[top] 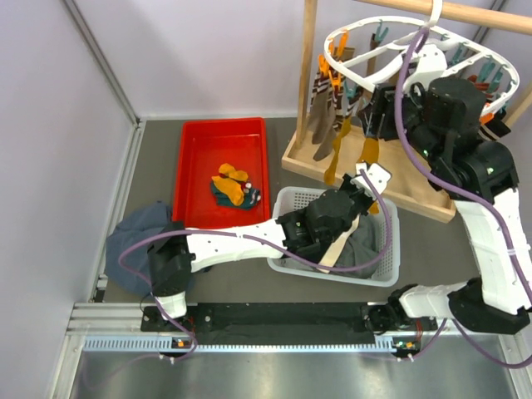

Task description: Remove the socks clipped to the hanger

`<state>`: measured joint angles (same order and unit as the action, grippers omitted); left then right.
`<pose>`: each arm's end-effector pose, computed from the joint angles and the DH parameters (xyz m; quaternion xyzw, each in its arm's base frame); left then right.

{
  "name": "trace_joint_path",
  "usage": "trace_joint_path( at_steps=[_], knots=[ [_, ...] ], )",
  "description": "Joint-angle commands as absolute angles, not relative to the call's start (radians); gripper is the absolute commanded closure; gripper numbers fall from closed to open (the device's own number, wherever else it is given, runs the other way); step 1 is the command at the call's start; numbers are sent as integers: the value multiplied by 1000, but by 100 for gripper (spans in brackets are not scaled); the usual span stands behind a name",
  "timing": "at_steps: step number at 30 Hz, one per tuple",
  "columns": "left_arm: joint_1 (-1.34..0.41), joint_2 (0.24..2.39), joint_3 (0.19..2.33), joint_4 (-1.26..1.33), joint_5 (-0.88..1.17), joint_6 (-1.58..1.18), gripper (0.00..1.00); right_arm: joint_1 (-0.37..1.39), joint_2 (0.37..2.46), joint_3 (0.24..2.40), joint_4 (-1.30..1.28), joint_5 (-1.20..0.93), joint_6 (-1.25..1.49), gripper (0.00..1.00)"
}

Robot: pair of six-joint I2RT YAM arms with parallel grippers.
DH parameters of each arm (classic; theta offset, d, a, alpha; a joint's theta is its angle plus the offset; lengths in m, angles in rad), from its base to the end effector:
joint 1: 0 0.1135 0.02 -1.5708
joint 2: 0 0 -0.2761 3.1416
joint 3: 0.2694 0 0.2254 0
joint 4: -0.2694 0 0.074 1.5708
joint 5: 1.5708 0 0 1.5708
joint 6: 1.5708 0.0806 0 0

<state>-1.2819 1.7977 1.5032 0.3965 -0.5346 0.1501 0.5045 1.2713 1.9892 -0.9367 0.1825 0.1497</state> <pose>0.1676 -0.4197 0.3915 0.2763 0.6163 -0.2344 0.6992 0.1929 0.0898 0.5321 -0.0810 0.7747 0.1329 0.6129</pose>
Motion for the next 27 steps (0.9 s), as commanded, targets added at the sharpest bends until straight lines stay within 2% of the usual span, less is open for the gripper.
trace_joint_path(
  at_steps=[1,10,15,23,27],
  knots=[
    [-1292,1758,1512,463,-557,192,100,544,1302,1994,-862,284,86,41],
    [-1301,1767,1509,477,-563,210,100,589,1361,2010,-864,472,46,41],
    [-1304,1767,1508,494,-563,216,100,600,1384,2009,-848,495,40,42],
    [-1307,1779,1516,499,-566,219,100,603,1390,2013,-821,569,55,47],
    [-1310,1786,1520,500,-566,218,100,601,1385,2010,-810,580,80,53]
  ],
)
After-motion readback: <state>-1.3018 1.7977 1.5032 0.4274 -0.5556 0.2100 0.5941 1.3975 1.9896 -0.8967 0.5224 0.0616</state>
